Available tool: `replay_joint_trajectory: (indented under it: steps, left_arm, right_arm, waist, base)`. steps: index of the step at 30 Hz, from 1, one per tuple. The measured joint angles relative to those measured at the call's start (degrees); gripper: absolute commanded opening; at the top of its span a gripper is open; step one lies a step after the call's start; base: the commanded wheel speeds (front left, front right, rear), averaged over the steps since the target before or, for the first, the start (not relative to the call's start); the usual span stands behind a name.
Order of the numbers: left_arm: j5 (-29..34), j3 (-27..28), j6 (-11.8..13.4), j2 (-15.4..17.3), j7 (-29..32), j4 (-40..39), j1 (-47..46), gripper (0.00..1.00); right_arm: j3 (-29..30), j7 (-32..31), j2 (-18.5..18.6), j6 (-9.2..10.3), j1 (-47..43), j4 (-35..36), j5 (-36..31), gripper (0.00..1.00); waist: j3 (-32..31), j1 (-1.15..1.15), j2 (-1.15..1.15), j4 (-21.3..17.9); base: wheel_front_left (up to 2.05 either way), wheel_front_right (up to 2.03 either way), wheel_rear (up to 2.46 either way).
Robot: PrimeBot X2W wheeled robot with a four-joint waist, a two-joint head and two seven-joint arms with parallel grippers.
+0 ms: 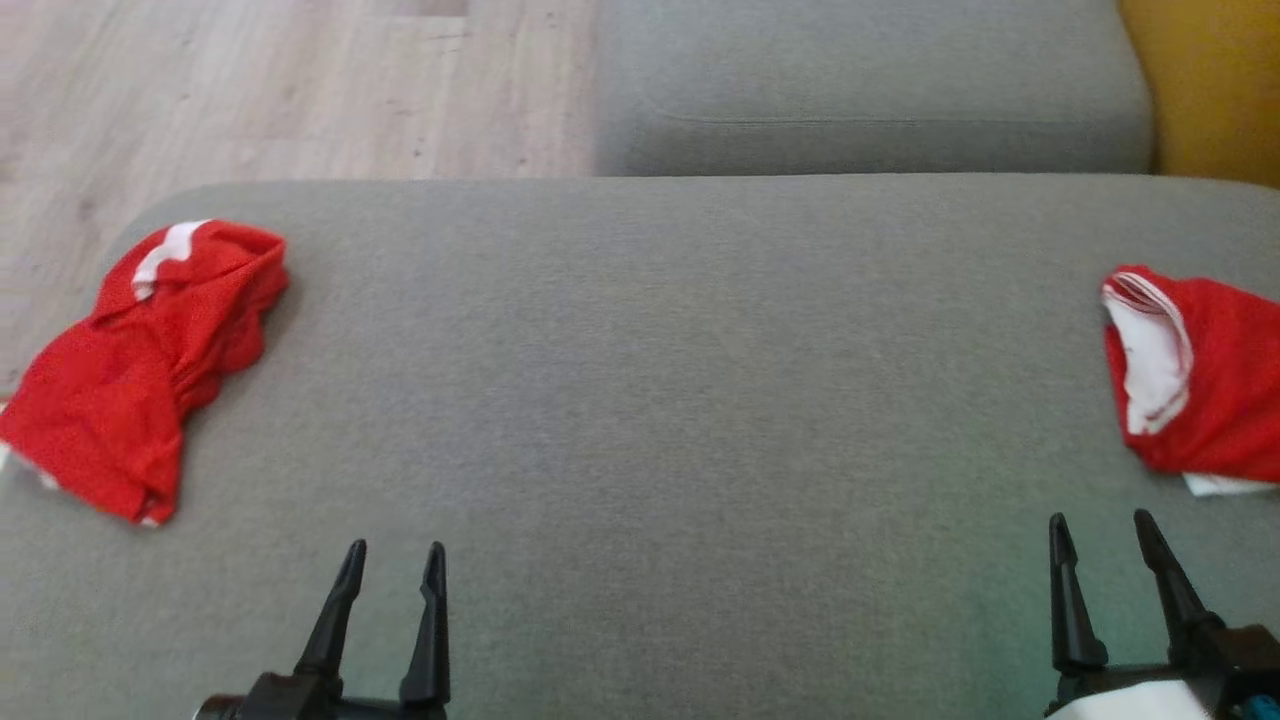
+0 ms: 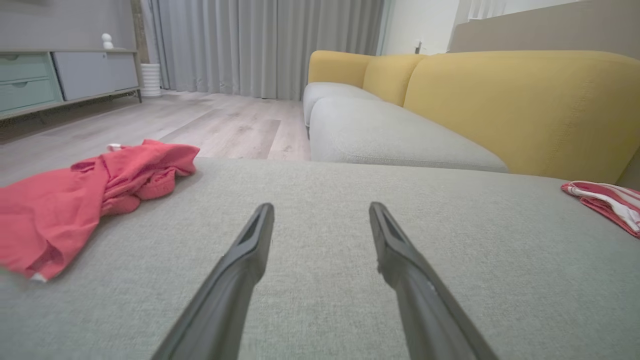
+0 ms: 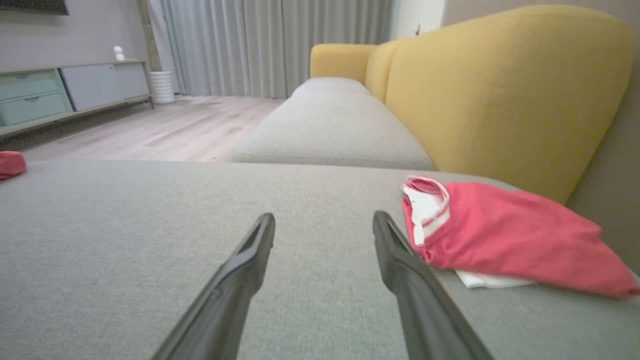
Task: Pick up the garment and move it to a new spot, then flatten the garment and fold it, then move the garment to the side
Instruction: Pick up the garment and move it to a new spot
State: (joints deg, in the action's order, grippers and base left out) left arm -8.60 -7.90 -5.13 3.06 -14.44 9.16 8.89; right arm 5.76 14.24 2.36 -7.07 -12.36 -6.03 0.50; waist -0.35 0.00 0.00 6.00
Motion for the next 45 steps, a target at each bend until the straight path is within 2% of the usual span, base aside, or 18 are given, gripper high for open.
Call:
replay_joint_trajectory:
  steps: [7,15,20,25,28,31,33,41,43,45]
  left_arm:
    - [-0.6,-1.0,0.1,0.0,0.0,-0.1,0.0,1.0]
    - [-1.9,1.2,1.1,0.1,0.0,-0.7,4.3,1.0]
    - [-2.7,1.8,1.2,0.1,0.0,-2.0,4.8,1.0]
    - [-3.6,4.2,1.0,0.1,0.0,-3.8,1.2,1.0]
    - [-5.0,6.6,0.3,0.7,0.0,-3.4,-6.3,1.0]
    - [-6.4,7.4,-0.5,2.9,0.4,0.2,-16.4,1.0]
    - [-6.2,7.4,-1.0,5.4,3.2,3.9,-23.4,1.0]
    - [-10.7,8.4,-1.5,9.1,11.6,25.6,-49.8,1.0]
    - [-11.2,9.8,-0.3,9.7,12.5,33.6,-57.0,1.0]
    - [-11.3,9.9,0.7,10.1,12.8,38.0,-60.5,1.0]
  right_arm:
    - [-3.0,0.1,0.0,0.0,-0.2,0.5,1.0,1.0]
    - [-6.9,0.1,0.0,0.0,0.2,0.3,2.0,1.0]
    - [-7.6,0.1,0.0,0.0,1.1,0.3,1.2,1.0]
    - [-6.7,0.1,0.0,0.0,2.8,0.9,-0.8,1.0]
    - [-6.1,0.1,0.0,0.0,4.2,2.0,-3.3,1.0]
    - [-4.4,0.1,0.5,0.0,6.6,3.0,-4.8,1.0]
    - [-3.6,0.1,1.5,0.0,8.1,3.9,-5.2,1.0]
    - [-2.9,0.1,5.7,0.0,11.5,7.8,-6.1,1.0]
    - [-3.1,0.1,6.6,0.0,13.0,9.9,-6.1,1.0]
    - [-3.3,-0.1,7.2,0.0,13.4,11.7,-6.0,1.0]
  waist:
    - [-0.2,0.0,0.0,6.8]
    - [-0.7,0.0,0.0,16.6]
    - [0.1,-0.01,0.0,19.4]
    - [3.6,0.0,0.0,19.3]
    - [7.2,0.0,0.0,18.2]
    - [11.6,0.02,0.0,16.8]
    - [14.7,0.02,0.0,15.8]
    - [26.4,0.02,0.0,12.0]
    - [30.1,0.03,-0.01,10.4]
    - [32.1,0.02,-0.01,9.3]
  base:
    - [0.0,0.0,0.0]
    - [0.0,0.0,0.0]
    - [0.0,0.0,0.0]
    - [0.0,0.0,0.0]
    - [0.0,0.0,0.0]
    - [0.0,0.0,0.0]
    - [0.0,0.0,0.0]
    - [0.0,0.0,0.0]
    - [0.0,0.0,0.0]
    - [0.0,0.0,0.0]
